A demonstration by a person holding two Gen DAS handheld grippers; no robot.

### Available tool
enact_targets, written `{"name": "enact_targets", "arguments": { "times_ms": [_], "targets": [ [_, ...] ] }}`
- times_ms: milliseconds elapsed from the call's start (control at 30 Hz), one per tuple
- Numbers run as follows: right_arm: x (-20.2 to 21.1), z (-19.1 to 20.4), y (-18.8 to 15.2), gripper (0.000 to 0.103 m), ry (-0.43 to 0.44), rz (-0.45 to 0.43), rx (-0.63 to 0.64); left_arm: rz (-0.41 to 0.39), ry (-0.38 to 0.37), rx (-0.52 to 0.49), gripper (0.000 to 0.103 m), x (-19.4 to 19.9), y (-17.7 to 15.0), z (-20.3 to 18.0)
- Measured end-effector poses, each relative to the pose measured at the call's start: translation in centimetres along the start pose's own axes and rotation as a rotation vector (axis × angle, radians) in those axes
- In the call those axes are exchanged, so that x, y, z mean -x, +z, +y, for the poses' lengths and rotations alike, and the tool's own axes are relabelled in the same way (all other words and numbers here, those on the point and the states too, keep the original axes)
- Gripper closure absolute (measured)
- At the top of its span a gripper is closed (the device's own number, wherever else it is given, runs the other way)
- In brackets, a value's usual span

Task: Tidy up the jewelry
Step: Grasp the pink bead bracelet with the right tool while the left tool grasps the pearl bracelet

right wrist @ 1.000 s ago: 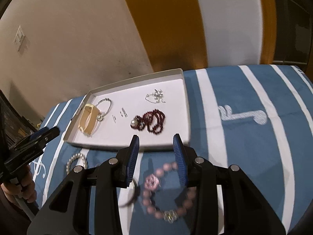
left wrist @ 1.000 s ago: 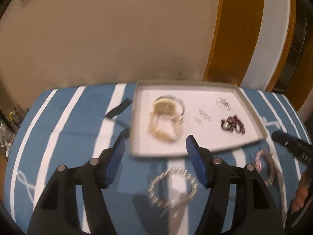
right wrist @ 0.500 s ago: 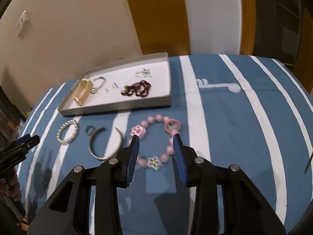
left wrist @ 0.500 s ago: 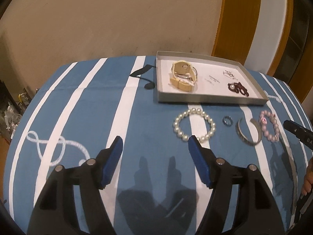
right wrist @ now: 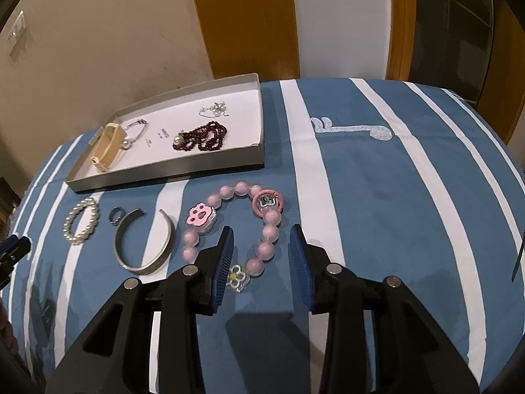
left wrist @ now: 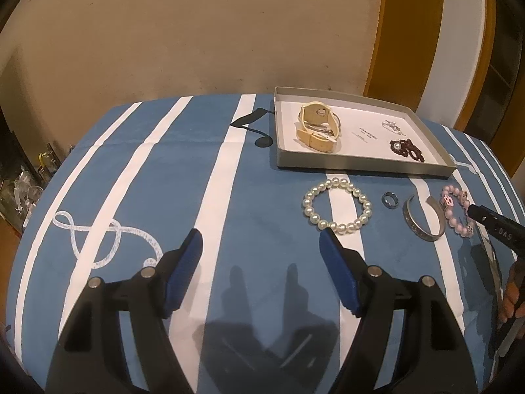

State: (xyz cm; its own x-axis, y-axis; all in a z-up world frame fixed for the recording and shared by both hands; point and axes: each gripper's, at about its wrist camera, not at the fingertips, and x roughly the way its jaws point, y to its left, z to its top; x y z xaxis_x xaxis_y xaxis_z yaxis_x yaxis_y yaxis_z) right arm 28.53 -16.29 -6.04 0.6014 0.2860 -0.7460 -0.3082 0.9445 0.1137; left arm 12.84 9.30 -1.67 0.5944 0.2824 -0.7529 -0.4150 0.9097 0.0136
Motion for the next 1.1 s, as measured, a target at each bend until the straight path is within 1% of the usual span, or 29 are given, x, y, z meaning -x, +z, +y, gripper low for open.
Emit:
{"name": "enact_targets", "arguments": {
  "times_ms": [67, 100, 167, 200, 267, 300, 400, 500, 567, 667, 800, 867, 1033, 1100],
  "targets": [
    [-0.6, 0.4, 0.0, 0.068, -0.018, 0.011, 0.017, 0.002, 0.0, 0.0, 0.029, -0.2, 0.1, -0.1],
    [-0.9, 0.6, -0.1, 0.073, -0.027, 0.023, 0.028, 0.003, 0.0, -0.001, 0.029, -0.5, 0.1, -0.3],
    [-1.1, 0.9, -0.3, 0.077, -0.045, 0.018, 0.043, 0.004, 0.003, -0.006, 0.029, -0.8, 0.2, -0.5],
    [-1.1, 1.0, -0.3, 0.084, -0.048, 0.018, 0.047, 0.004, 0.006, -0.009, 0.029, -1.1, 0.3, -0.7],
    [-1.2, 0.9, -0.2, 0.088, -0.045, 0.019, 0.056, 0.007, 0.009, -0.011, 0.029, -1.6, 0.5, -0.9],
    [-1.2, 0.9, -0.2, 0.089, -0.045, 0.019, 0.063, 0.01, 0.011, -0.011, 0.029, -1.9, 0.7, -1.0],
    [-1.0, 0.8, -0.2, 0.089, -0.051, 0.021, 0.063, 0.015, 0.013, -0.009, 0.029, -2.8, 1.1, -1.2],
    [-1.0, 0.5, -0.2, 0.089, -0.055, 0.024, 0.041, 0.026, 0.023, -0.012, 0.032, -3.9, 1.6, -1.6],
    [-0.9, 0.3, -0.2, 0.089, -0.058, 0.023, 0.036, 0.035, 0.026, -0.012, 0.04, -4.6, 1.9, -1.7],
    [-0.9, 0.2, -0.1, 0.089, -0.06, 0.024, 0.037, 0.05, 0.022, -0.006, 0.047, -5.7, 2.4, -2.0],
    [-0.9, 0.1, 0.0, 0.089, -0.053, 0.028, 0.037, 0.058, 0.025, -0.021, 0.051, -6.9, 2.6, -2.9],
    [-0.9, 0.1, 0.0, 0.089, -0.048, 0.029, 0.035, 0.068, 0.019, -0.028, 0.056, -7.4, 2.6, -3.3],
    [-0.9, -0.1, 0.0, 0.089, -0.038, 0.028, 0.031, 0.067, 0.012, -0.033, 0.058, -7.9, 2.6, -4.0],
    [-0.9, -0.1, 0.0, 0.089, -0.036, 0.027, 0.03, 0.065, 0.007, -0.034, 0.063, -7.9, 2.7, -4.2]
  ]
}}
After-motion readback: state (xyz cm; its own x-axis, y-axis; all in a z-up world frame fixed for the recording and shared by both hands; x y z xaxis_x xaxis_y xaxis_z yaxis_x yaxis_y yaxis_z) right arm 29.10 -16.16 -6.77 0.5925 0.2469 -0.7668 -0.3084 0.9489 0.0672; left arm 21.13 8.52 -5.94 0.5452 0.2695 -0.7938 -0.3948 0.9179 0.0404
